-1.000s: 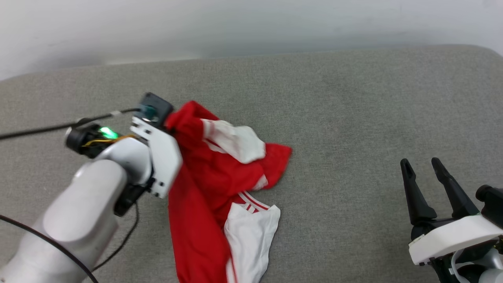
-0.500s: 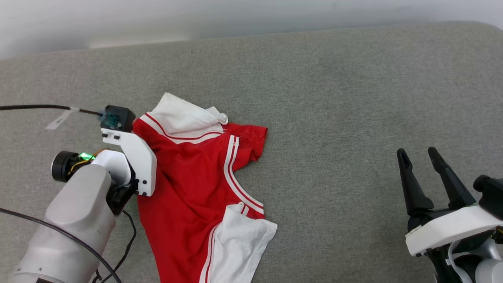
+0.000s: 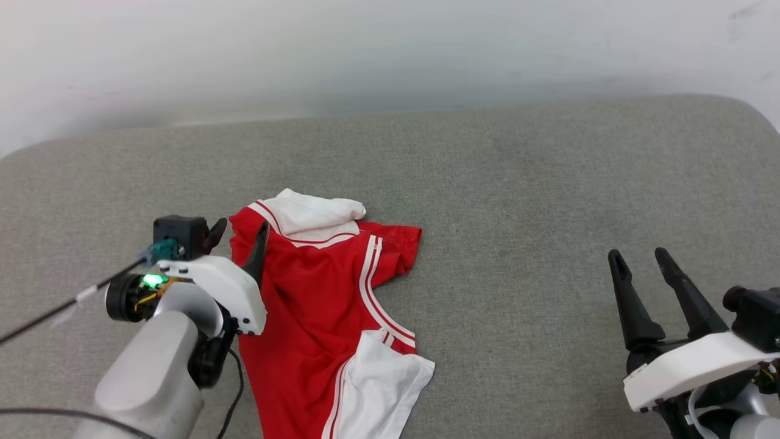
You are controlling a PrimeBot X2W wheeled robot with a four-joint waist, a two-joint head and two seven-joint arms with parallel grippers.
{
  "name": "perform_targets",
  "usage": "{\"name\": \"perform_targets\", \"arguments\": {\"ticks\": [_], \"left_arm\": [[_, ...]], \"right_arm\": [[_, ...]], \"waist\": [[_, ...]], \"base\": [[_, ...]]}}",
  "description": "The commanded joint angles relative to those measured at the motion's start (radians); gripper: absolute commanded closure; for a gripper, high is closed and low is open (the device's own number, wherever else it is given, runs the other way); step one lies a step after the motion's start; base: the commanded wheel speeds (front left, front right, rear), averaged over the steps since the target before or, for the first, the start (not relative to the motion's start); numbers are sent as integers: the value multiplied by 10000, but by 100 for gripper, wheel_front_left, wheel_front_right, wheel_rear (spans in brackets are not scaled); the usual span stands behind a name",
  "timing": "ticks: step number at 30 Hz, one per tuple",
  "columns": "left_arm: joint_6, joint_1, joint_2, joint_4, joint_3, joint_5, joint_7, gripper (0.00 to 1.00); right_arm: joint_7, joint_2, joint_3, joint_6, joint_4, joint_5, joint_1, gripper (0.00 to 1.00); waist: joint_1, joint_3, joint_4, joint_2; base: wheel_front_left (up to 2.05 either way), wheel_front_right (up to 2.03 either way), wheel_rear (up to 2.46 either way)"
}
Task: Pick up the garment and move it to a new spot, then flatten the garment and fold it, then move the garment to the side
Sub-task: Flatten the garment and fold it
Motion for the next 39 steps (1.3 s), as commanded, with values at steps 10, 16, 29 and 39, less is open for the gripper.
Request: {"name": "perform_targets", "arguments": {"ticks": [10, 16, 29, 39], "left_arm": [[2294, 2957, 648, -5079, 595, 244, -746, 0], [2444, 2977, 949, -6449, 255, 343, 234, 0], [948, 904, 831, -5875, -939, 80, 2490, 0], [-196, -317, 574, -3802, -1858, -362, 4635, 0]], "right_arm": [[205, 16, 56, -3, 6, -73, 368, 0], [294, 16, 80, -3, -73, -88, 285, 0], [31, 16, 283, -3, 59, 192, -147, 0], [-384, 18, 537, -3, 504, 571, -286, 0]], "waist": [[0, -374, 242, -1], [0, -198, 194, -1], [0, 714, -658, -1], [0, 1223, -1361, -1]], "base": [[0, 0, 0], [0, 0, 0], [0, 0, 0], [0, 0, 0]]}}
